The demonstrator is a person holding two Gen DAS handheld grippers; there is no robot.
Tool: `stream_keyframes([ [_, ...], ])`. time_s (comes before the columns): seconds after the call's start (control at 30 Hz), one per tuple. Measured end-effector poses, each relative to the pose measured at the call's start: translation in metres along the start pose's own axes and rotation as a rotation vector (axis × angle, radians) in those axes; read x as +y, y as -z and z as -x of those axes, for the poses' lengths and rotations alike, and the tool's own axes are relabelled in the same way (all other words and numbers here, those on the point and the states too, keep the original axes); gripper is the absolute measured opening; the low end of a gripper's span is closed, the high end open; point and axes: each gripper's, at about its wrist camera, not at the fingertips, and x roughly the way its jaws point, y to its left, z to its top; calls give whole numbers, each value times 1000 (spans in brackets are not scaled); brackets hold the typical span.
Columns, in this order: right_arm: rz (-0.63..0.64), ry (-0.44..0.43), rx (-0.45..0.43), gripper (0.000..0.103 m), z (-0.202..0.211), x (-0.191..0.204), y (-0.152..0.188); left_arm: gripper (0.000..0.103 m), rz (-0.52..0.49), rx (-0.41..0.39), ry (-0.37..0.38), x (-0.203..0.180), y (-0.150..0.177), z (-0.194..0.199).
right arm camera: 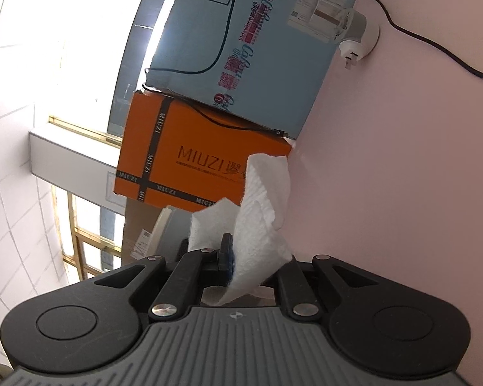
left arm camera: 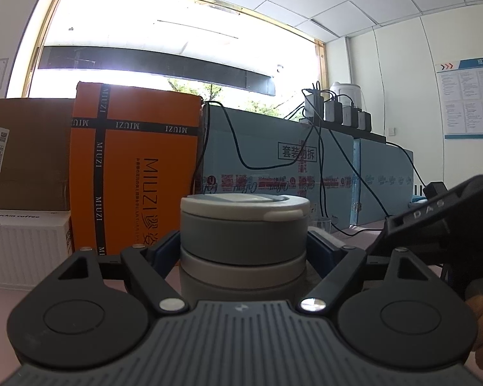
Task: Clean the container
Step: 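Roll the right gripper and wipe the towel around the mug body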
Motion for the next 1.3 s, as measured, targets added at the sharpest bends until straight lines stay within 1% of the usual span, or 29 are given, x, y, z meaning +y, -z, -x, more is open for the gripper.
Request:
stream_keyframes([
  [0.1,-4,15,9,8,-1,-3,2,80,3,2,-3,1,0,1],
  [0.17,-4,42,20,8,-4,-6,2,80,4,3,-2,1,0,1],
  [0.23,-25,70,34,8,-6,-13,4,80,3,3,-4,1,0,1],
  [0.43,-113,111,79,8,-14,-31,7,80,3,1,-3,1,0,2],
  [0.53,-197,44,74,8,-12,-37,5,80,5,1,-3,1,0,2],
  [0.6,-239,11,55,8,-9,-37,2,80,5,1,0,1,0,2],
  [0.67,-246,-50,21,8,-4,-33,-3,80,3,0,0,1,1,2],
  [0.83,-226,-150,-67,8,4,-11,-15,80,9,0,1,2,0,2],
  [0.93,-202,-154,-95,8,0,-1,-20,80,7,-2,1,2,1,2],
  [1.07,-184,-129,-74,8,-21,2,-26,80,9,-4,2,1,1,3],
  [1.17,-196,-137,-41,8,-36,-1,-26,80,12,-6,3,2,2,3],
  [1.3,-188,-138,-30,8,-44,-5,-22,80,23,-9,5,3,2,4],
])
